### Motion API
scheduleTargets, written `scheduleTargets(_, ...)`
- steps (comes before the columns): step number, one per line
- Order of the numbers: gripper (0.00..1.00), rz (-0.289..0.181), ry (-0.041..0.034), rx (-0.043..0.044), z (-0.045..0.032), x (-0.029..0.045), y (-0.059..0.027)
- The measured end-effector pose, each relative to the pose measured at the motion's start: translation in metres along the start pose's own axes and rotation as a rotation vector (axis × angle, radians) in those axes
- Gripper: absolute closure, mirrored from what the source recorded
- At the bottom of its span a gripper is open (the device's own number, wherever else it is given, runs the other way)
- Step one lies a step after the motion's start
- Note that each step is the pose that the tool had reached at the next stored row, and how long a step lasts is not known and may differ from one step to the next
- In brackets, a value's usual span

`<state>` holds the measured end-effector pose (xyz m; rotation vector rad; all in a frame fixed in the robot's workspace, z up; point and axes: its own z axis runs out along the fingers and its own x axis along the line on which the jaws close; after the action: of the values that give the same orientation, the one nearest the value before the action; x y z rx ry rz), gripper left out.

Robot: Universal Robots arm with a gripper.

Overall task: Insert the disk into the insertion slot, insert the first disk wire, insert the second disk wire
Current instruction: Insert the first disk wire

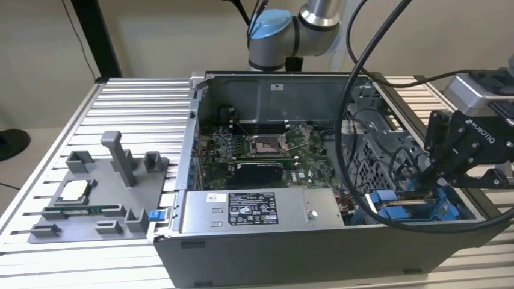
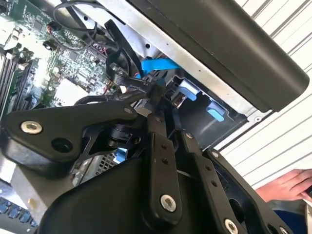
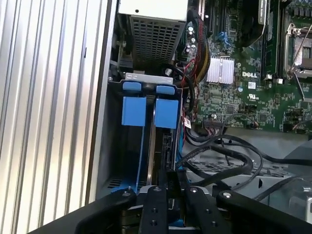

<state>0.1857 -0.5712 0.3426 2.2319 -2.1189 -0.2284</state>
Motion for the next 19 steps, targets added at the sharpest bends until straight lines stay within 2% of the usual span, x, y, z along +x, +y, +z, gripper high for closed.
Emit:
scheduleTargets(7,1.00,0.050,-0.0073,0.0030,0.0013,0.0001,0.0007)
scheduleTargets(19,1.00,0.060,-0.0108,0.0039,0.0031,0.0014,0.0007)
